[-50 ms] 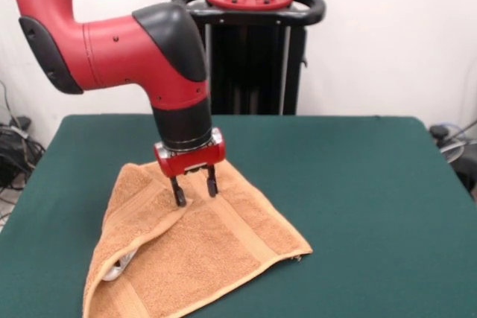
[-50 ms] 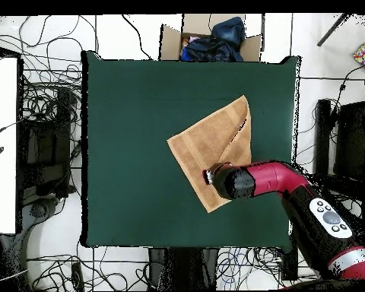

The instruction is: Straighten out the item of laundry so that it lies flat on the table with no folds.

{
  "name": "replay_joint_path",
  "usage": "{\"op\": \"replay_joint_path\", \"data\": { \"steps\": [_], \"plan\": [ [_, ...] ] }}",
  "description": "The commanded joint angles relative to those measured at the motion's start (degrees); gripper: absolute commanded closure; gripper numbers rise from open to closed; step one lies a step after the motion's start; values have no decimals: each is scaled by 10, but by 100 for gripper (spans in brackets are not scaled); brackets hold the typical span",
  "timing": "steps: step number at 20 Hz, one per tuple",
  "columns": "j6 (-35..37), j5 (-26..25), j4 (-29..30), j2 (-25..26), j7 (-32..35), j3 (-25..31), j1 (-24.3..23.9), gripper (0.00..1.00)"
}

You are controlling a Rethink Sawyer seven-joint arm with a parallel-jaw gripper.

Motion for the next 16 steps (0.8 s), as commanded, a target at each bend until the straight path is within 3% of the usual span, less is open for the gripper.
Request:
{"op": "replay_joint_path", "data": {
  "steps": [1,16],
  "plan": [
    [55,-15,-125,5,-215,52,-24,0],
    [144,40,-196,8,-375,70,-65,0]
  ]
}}
